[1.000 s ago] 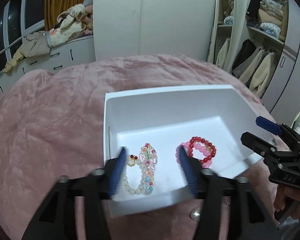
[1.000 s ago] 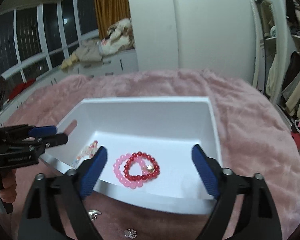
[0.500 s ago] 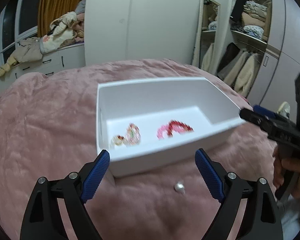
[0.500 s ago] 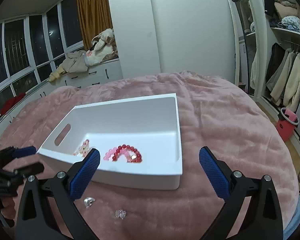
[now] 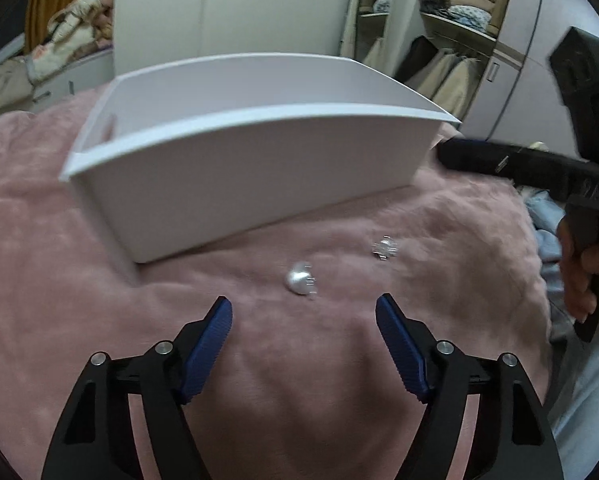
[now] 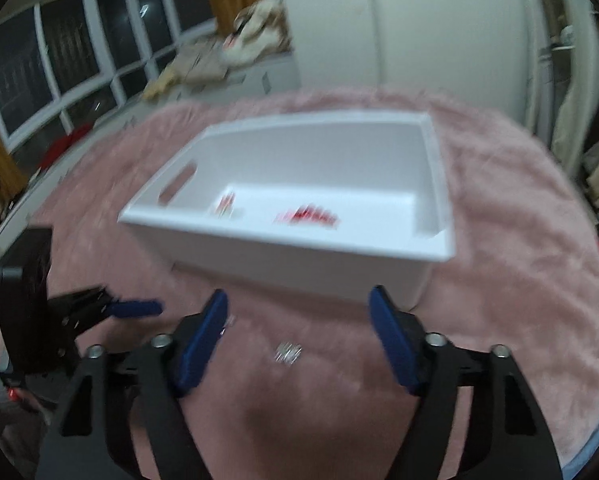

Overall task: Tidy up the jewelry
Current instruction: 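Move both tools back to the silver charms on the bed, then grasp the silver ball charm with the left tool while the right tool grasps the silver flower brooch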

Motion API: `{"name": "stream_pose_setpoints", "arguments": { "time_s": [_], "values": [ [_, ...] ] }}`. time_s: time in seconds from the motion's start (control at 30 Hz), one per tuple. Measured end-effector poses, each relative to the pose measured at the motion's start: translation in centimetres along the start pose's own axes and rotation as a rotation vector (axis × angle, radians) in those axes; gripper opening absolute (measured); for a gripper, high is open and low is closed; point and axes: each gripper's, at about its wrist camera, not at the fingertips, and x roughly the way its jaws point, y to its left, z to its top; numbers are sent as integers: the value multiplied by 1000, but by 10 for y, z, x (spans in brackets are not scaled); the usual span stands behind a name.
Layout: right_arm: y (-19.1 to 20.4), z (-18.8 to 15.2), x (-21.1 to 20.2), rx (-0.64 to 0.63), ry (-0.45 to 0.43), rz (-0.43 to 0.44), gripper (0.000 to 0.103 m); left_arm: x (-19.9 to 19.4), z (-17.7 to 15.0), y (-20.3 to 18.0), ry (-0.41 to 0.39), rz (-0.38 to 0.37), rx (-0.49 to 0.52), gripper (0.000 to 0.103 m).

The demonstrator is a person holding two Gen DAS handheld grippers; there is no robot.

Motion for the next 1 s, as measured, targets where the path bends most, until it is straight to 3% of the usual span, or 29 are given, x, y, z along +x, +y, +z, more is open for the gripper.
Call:
{"name": "stream_pose_setpoints", "arguments": {
  "time_s": [0.1, 0.2, 0.3, 0.37, 0.43, 0.53, 0.7, 1.0],
  "values": [
    [10, -7, 22, -44, 109, 24, 57, 13, 3, -2, 12, -42, -4, 75],
    [15, -15, 41, -77, 197, 15, 54, 28, 7, -2, 30, -51, -19, 66],
    [14, -21, 55, -80, 256, -3, 48, 39, 11, -2, 42, -43, -27, 57],
    [13, -23, 66, -84, 297, -20, 33, 46, 12, -3, 46, -19, -28, 50],
    [14, -26, 76, -101, 333, -38, 34, 50, 11, -4, 49, 1, -26, 45],
    [13, -24, 75, -80, 329, -31, 33, 51, 9, -4, 40, 23, -23, 38],
    [13, -22, 71, -80, 313, -21, 21, 50, 10, 2, 37, 37, -39, 24],
    [21, -26, 45, -90, 254, -18, 21, 35, 6, 8, 31, 48, -35, 23]
  ]
}}
